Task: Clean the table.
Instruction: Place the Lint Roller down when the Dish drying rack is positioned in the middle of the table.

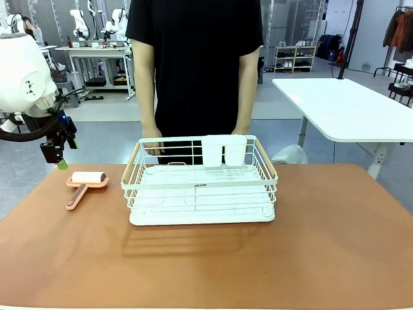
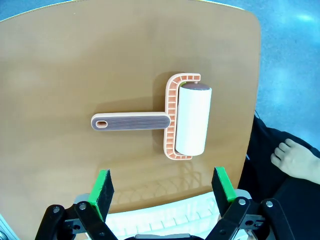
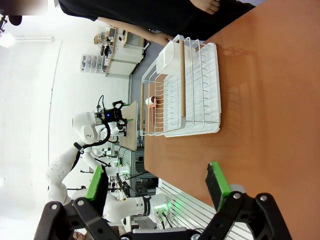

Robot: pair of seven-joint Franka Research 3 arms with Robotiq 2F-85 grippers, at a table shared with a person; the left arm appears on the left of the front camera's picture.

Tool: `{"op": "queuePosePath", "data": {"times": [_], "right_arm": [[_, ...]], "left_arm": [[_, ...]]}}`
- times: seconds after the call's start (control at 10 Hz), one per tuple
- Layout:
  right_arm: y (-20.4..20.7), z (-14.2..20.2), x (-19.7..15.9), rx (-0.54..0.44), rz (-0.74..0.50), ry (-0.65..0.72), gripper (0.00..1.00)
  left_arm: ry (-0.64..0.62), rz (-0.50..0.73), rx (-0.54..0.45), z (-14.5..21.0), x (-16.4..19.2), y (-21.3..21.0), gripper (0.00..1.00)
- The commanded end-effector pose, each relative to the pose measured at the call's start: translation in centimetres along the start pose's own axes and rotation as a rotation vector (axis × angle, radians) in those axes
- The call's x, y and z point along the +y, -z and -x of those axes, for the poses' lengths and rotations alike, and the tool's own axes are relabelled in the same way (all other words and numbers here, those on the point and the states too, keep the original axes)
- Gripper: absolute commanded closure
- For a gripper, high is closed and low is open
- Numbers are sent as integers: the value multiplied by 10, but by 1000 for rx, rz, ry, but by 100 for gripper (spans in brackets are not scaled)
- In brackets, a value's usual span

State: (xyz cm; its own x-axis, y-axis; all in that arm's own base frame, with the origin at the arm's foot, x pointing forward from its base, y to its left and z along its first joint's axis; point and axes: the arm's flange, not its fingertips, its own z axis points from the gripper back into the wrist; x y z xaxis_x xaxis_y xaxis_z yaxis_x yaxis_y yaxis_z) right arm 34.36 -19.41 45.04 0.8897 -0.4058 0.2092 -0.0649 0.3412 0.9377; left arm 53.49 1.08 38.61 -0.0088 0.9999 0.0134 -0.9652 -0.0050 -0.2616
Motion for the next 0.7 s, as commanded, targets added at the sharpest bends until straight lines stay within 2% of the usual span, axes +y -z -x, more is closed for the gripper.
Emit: {"op": "queuePosePath", "data": {"times": [0.0, 0.6], "right_arm": [[0, 4, 2, -7, -13, 6, 0], [0, 4, 2, -7, -13, 6, 0]], "left_arm": [[-8, 5, 0, 0, 0, -1, 0], [-8, 5, 0, 0, 0, -1, 0]]}}
